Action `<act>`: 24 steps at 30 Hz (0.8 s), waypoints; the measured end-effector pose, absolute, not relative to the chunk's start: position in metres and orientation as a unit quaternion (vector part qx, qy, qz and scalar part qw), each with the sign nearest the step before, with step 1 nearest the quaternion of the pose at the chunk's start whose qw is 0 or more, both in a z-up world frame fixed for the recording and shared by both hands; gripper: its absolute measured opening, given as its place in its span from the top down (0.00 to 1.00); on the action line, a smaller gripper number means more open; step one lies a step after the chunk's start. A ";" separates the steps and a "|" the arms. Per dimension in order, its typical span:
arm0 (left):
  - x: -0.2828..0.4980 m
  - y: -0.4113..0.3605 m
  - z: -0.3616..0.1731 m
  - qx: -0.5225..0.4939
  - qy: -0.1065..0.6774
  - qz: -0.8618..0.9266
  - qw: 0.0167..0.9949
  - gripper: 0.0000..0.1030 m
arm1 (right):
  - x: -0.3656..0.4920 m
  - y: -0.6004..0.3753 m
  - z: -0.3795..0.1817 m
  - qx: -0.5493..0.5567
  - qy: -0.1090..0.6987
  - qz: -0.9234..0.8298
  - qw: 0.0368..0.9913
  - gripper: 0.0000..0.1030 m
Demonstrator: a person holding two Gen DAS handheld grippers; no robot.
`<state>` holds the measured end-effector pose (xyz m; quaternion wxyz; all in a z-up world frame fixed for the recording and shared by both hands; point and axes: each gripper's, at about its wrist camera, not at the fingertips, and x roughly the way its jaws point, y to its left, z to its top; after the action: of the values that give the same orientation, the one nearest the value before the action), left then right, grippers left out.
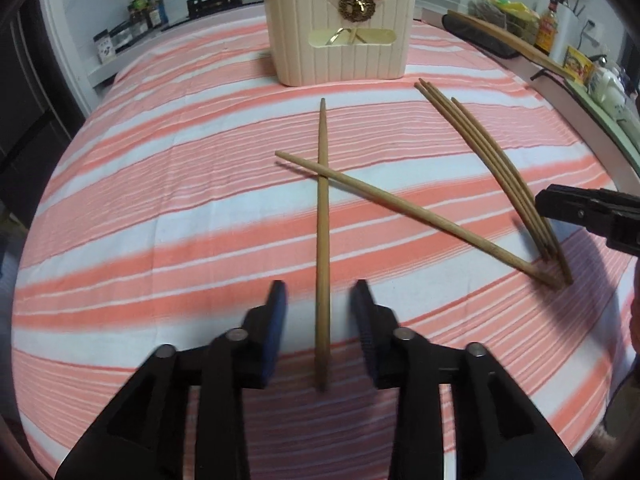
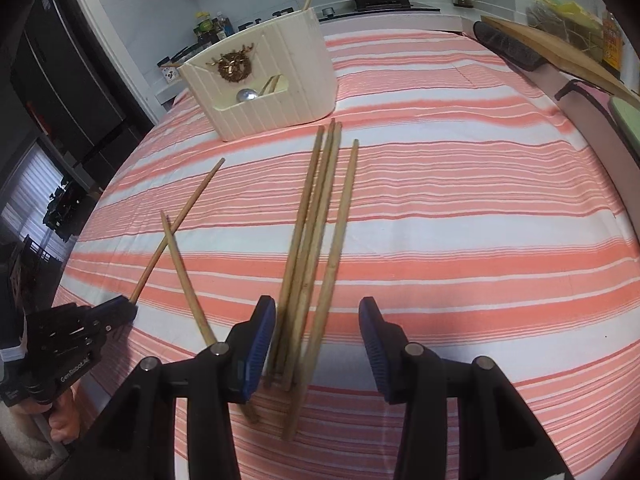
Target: Organize utensils
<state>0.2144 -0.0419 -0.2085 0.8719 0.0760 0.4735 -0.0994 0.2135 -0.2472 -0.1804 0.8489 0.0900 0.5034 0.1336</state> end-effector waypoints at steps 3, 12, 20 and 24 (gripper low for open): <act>0.225 -0.048 -0.211 0.082 0.467 -0.117 0.873 0.58 | 0.209 -0.214 -0.170 0.045 0.500 0.195 0.842 0.57; 0.224 -0.021 -0.209 0.018 0.477 -0.094 0.874 0.95 | 0.217 -0.137 -0.185 -0.102 0.518 0.235 0.816 0.92; 0.211 -0.001 -0.210 -0.004 0.466 -0.057 0.883 0.94 | 0.192 -0.196 -0.139 -0.030 0.453 0.129 0.882 0.94; 0.216 -0.008 -0.210 0.004 0.459 -0.061 0.886 0.81 | 0.181 -0.257 -0.138 -0.021 0.447 0.035 0.894 0.94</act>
<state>0.2161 -0.0075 -0.2100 0.8864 0.0045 0.4588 -0.0611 0.1813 -0.2566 -0.1382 0.8936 -0.0211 0.4469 0.0350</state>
